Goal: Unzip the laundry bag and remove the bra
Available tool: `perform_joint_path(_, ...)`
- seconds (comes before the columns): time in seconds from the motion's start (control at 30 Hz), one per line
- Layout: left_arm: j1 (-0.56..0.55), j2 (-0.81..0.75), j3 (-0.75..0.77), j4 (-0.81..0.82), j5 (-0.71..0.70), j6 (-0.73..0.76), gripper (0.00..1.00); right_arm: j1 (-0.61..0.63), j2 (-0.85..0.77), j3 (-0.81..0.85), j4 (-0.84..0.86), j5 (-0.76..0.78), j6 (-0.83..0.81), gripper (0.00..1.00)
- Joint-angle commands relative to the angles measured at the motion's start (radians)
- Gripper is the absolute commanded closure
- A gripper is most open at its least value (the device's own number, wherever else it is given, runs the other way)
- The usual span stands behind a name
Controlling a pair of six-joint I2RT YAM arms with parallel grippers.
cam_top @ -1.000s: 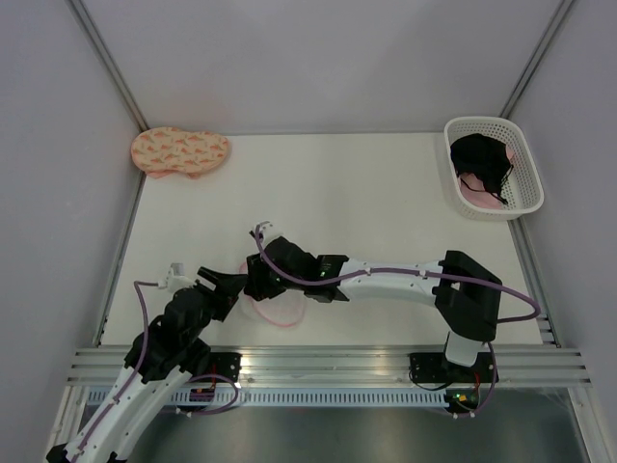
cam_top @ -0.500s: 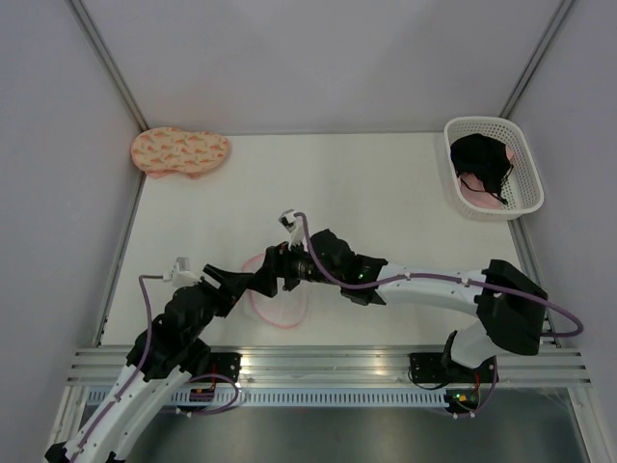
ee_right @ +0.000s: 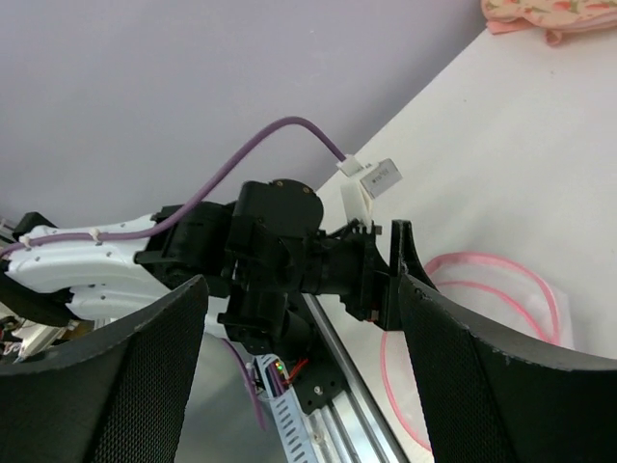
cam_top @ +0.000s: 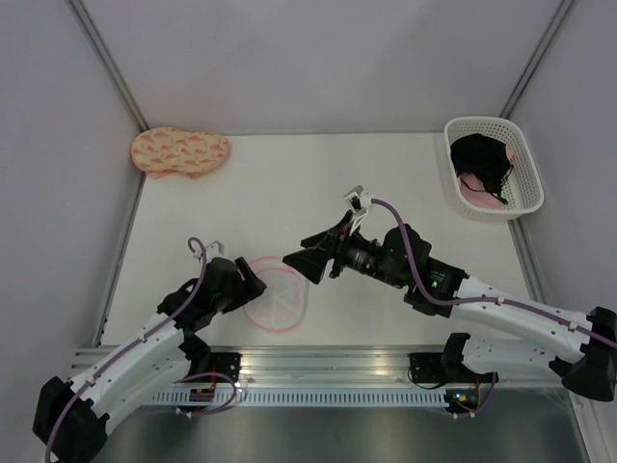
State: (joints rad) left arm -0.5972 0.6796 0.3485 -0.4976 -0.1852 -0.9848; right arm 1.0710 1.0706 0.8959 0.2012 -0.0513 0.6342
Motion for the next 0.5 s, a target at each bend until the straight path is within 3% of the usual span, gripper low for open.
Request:
perform_joint_path(0.0,-0.004,0.043,0.049,0.066,-0.057,0.115,0.19,0.000,-0.041,-0.052,-0.077,0.045,-0.021,0.16)
perform_joint_path(0.23,-0.006,0.152,-0.032,0.255,0.071,0.097,0.17,-0.002,-0.044,-0.107,-0.138,0.122,0.004,0.17)
perform_joint_path(0.47,-0.006,0.196,-0.065,0.317,0.125,0.110,0.18,-0.014,-0.095,-0.173,-0.265,0.280,0.091,0.17)
